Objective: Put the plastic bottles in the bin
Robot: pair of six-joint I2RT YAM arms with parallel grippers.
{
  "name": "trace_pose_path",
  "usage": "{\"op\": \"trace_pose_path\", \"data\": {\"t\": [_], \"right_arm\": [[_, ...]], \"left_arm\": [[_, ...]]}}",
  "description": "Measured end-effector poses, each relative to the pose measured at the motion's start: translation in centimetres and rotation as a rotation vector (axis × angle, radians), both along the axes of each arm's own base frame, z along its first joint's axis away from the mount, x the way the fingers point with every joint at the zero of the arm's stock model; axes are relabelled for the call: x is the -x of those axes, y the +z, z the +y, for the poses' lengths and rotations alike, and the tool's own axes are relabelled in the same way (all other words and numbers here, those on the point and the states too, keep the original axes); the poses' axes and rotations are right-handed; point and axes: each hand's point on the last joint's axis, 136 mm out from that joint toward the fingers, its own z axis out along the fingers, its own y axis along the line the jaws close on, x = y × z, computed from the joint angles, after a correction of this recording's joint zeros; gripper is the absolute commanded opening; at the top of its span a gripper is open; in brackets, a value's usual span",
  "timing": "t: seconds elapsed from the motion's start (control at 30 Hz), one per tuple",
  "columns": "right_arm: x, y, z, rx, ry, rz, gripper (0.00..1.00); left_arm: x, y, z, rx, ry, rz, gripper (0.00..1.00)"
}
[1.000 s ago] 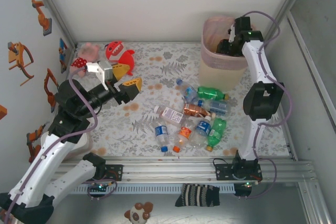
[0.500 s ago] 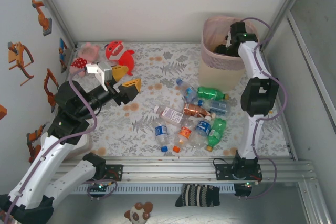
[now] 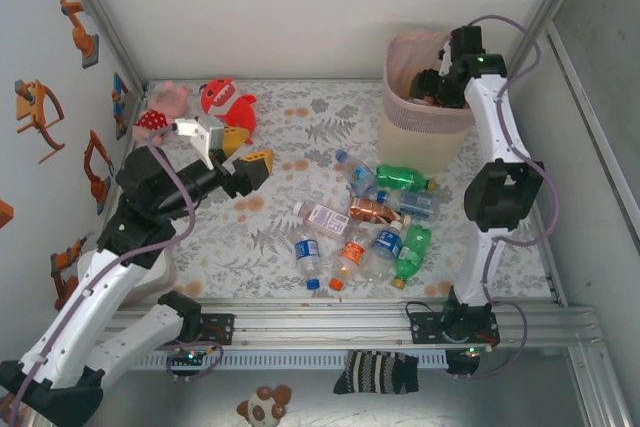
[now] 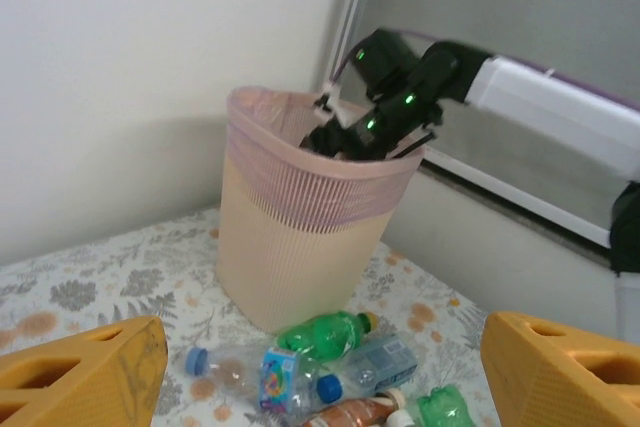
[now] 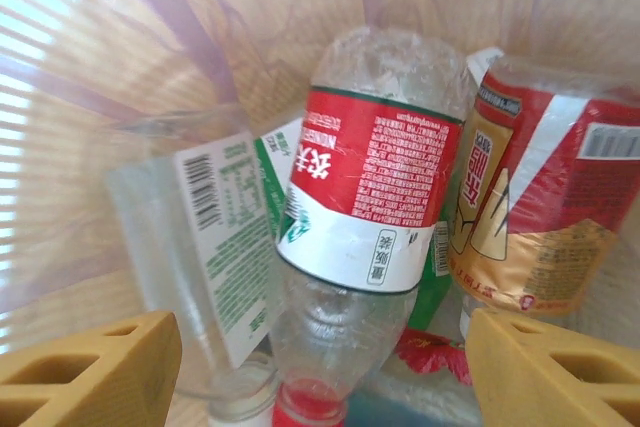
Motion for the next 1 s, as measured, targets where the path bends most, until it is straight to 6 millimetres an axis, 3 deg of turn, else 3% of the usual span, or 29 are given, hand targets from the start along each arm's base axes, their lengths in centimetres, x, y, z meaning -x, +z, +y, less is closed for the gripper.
{"op": "trace_pose_path", "data": {"t": [0.3, 0.6, 0.8, 1.0], "right_arm": [[2.3, 6.2, -0.2, -0.002, -0.002, -0.118, 0.73], [6.5, 10.9, -0.5, -0.001, -0.007, -0.209, 0.72], [10.2, 13.0, -0.7, -0.003, -0.011, -0.273, 0.72], [14.2, 14.2, -1.2, -0.001, -0.026, -0.337, 0.72]], "left_arm": [[-2.4, -3.6, -1.1, -0.069, 0.022, 0.178, 0.78], [-4.5, -9.9, -2.1, -0.103, 0.075, 0.483, 0.74], [-4.5, -14.3, -2.1, -0.118, 0.134, 0.688, 0.73], [-3.0, -19.4, -2.6, -0.189, 0.19, 0.872, 0.72]]}}
